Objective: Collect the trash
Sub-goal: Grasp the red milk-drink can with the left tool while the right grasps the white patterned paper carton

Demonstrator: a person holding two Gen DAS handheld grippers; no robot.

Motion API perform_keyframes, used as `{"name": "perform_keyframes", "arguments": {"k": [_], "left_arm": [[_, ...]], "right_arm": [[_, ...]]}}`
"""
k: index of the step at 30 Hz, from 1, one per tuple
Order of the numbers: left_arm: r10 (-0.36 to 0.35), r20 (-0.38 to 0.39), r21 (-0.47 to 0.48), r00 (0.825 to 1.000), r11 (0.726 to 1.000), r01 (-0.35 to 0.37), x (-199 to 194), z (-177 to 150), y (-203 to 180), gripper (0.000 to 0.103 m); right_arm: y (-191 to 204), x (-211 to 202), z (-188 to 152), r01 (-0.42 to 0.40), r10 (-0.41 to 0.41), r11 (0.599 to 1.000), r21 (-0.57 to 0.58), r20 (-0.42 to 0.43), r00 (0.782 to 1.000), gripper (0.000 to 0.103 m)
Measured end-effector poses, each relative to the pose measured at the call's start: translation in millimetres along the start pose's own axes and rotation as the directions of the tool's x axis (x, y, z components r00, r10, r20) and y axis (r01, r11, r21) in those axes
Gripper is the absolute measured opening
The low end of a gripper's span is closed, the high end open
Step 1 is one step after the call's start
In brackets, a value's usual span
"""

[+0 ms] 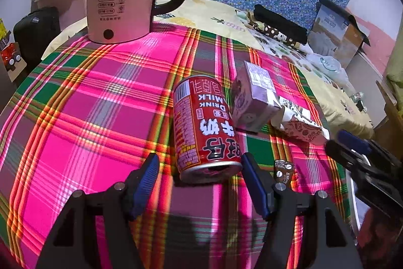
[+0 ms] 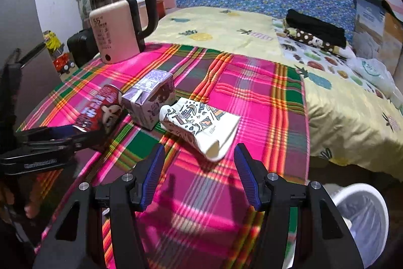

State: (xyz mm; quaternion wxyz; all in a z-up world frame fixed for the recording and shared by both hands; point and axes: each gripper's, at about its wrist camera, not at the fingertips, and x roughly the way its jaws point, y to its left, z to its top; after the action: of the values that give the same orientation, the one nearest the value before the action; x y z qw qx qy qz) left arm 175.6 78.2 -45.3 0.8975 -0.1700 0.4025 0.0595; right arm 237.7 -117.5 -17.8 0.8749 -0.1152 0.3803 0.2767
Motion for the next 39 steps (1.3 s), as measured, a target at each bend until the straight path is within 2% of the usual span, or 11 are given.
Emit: {"name": "perform_keyframes", "arguments": {"k": [1, 6, 7, 8, 10, 12, 23, 39], "left_arm": [[-0.003, 0.004, 0.004, 1.0, 1.0, 0.003, -0.5, 1.1, 0.8, 0.069], [-0.029, 0.007, 0.028, 1.0, 0.999, 0.029, 3.6, 8.1, 2.0, 0.069], [-0.028, 0.003, 0.029, 1.0, 0.999, 0.028, 6.0, 9.5, 1.9, 0.069], [-0.026, 0.0, 0.029, 1.0, 0.999, 0.026, 8.0, 10.1, 1.9, 0.069], [-0.025, -0.002, 0.028, 1.0, 0.999, 0.025, 10.0, 9.7, 1.8, 0.067], [-0.029, 0.001, 0.036, 1.0, 0.999, 0.029, 9.5, 9.1, 1.5, 0.057], [-0.02, 0.033, 0.076, 0.999, 0.997, 0.017, -6.8, 1.3, 0.1, 0.056], [-0.073, 0.057, 0.142, 0.996, 0.988, 0.064, -49.4, -24.5, -19.4, 0.056]], "right_arm": [[-1.0, 2.6, 0.4, -0.002, 0.002, 1.0, -0.002, -0.006, 1.0, 0.059], [-2.7, 13.0, 1.7, -0.02, 0.02, 1.0, 0.0, -0.045, 0.999, 0.044], [-2.5, 13.6, 1.2, -0.026, 0.026, 1.0, 0.005, -0.053, 0.998, 0.032], [-1.6, 13.0, 0.6, -0.03, 0.03, 1.0, 0.007, -0.054, 0.998, 0.027], [0.9, 10.2, -1.3, -0.032, 0.032, 0.999, 0.007, -0.051, 0.998, 0.027], [2.7, 8.2, -2.3, -0.035, 0.036, 0.999, 0.007, -0.046, 0.998, 0.026], [4.4, -15.3, -15.7, -0.046, 0.046, 0.997, 0.064, -0.006, 0.999, 0.024], [-6.0, -70.4, -62.8, -0.002, -0.007, 0.975, 0.221, 0.04, 0.999, 0.024]]}}
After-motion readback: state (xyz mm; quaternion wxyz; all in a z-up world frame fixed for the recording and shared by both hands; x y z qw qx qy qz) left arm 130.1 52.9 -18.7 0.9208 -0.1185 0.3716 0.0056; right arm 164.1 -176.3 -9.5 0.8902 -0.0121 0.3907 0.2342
